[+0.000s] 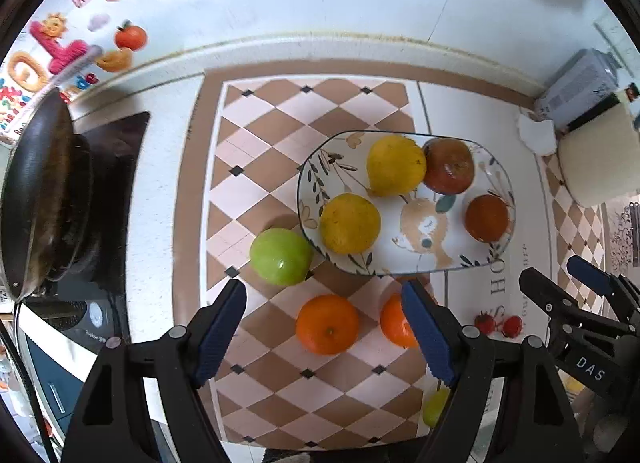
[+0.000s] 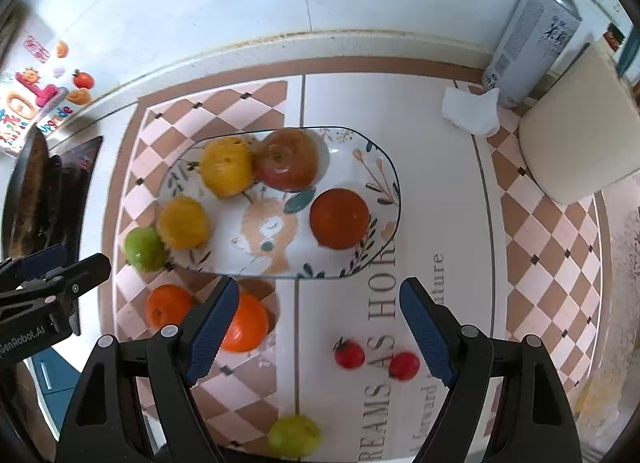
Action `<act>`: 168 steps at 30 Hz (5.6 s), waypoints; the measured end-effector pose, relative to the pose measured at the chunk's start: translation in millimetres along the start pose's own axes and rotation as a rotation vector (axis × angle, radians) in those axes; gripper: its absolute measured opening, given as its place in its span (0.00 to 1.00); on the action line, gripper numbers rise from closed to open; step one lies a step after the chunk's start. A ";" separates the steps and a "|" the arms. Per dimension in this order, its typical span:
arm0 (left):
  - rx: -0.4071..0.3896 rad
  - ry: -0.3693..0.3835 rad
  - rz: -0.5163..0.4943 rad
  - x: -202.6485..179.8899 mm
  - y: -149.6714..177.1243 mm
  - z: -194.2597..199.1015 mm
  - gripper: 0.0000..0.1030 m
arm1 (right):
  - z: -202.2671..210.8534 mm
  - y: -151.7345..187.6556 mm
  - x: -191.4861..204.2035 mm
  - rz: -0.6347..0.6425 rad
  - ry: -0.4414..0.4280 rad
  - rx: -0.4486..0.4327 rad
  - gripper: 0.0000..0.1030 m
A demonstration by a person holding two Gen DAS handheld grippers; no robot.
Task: Organize fruits
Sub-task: 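Move both tools back over the loose fruits, then grasp an orange with the left tool while the right tool grasps another orange, then place the orange on the plate with the left tool while the right tool places its orange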
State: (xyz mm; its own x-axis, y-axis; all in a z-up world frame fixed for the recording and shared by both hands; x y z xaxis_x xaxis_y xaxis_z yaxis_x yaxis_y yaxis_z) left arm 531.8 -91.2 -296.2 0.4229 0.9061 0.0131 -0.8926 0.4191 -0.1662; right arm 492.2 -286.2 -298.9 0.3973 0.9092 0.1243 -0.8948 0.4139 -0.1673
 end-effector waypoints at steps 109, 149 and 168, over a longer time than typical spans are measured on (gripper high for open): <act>0.229 0.123 0.058 -47.5 104.6 -130.2 0.59 | -121.4 112.7 -1.8 -0.013 -0.179 0.276 0.66; 0.167 0.078 0.071 39.0 -101.4 -119.3 0.59 | -107.4 -109.6 -37.7 -0.159 -0.216 0.127 0.65; 0.212 0.112 0.130 48.0 -97.5 -134.8 0.86 | -111.5 -104.2 -39.6 -0.217 -0.170 0.179 0.83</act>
State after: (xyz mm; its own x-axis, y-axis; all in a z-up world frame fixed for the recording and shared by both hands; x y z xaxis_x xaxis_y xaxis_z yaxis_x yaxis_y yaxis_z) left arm 660.2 -96.5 -412.3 0.3068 0.9459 -0.1060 -0.9483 0.3133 0.0510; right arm 592.3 -360.4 -395.4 0.5567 0.7739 0.3019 -0.8204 0.5693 0.0533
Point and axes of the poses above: each gripper's, at about its wrist camera, not at the fingertips, and z roughly against the way its jaws point, x to its left, y to its underside, the point moved 7 cm from there along -z, roughly the way its jaws point, and after that the axes turned 14 degrees about -z, right-handed, at the moved point
